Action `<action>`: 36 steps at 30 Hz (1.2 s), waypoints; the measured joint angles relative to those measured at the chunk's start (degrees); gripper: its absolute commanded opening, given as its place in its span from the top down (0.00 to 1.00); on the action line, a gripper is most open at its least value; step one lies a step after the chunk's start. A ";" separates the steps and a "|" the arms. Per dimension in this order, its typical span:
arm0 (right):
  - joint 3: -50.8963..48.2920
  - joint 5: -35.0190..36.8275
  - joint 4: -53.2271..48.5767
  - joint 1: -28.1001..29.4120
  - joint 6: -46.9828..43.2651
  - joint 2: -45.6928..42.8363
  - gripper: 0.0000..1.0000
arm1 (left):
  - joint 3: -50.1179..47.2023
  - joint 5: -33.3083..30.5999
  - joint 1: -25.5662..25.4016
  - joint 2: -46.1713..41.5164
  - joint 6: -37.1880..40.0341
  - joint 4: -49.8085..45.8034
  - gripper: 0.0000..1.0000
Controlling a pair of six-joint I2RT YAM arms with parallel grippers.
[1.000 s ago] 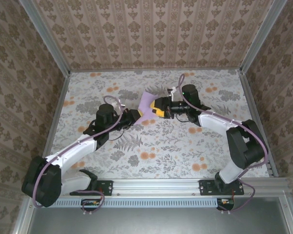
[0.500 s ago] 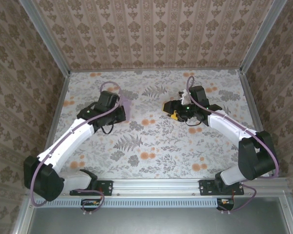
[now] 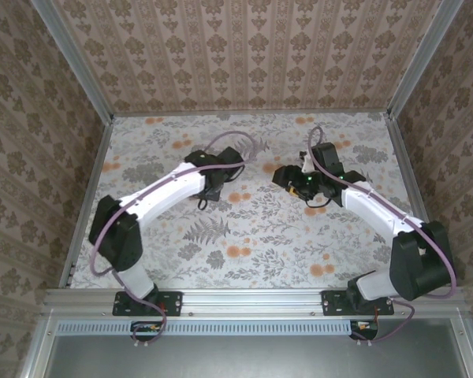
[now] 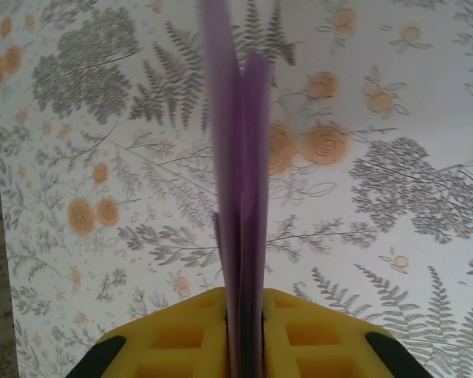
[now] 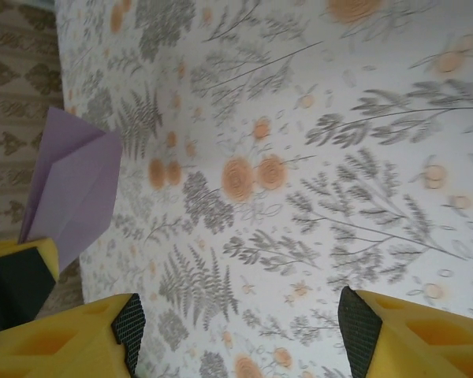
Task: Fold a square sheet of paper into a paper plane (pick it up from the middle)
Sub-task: Turn over the paper at the center of the table.
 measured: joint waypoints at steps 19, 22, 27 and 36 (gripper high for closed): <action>-2.25 5.88 -1.62 2.38 -0.76 -0.33 0.34 | -13.22 32.17 6.01 -12.74 -0.90 27.19 0.04; 1.31 7.50 -1.73 9.07 -1.70 3.78 0.37 | -18.56 33.33 10.34 -18.03 -2.51 29.92 0.00; 8.81 9.20 -1.16 20.28 -1.79 12.59 0.48 | -28.44 34.18 17.22 -23.85 -5.75 31.89 0.00; 18.91 9.40 -0.81 28.59 -1.46 27.91 0.53 | -37.90 36.48 24.57 -31.98 -9.18 33.51 0.00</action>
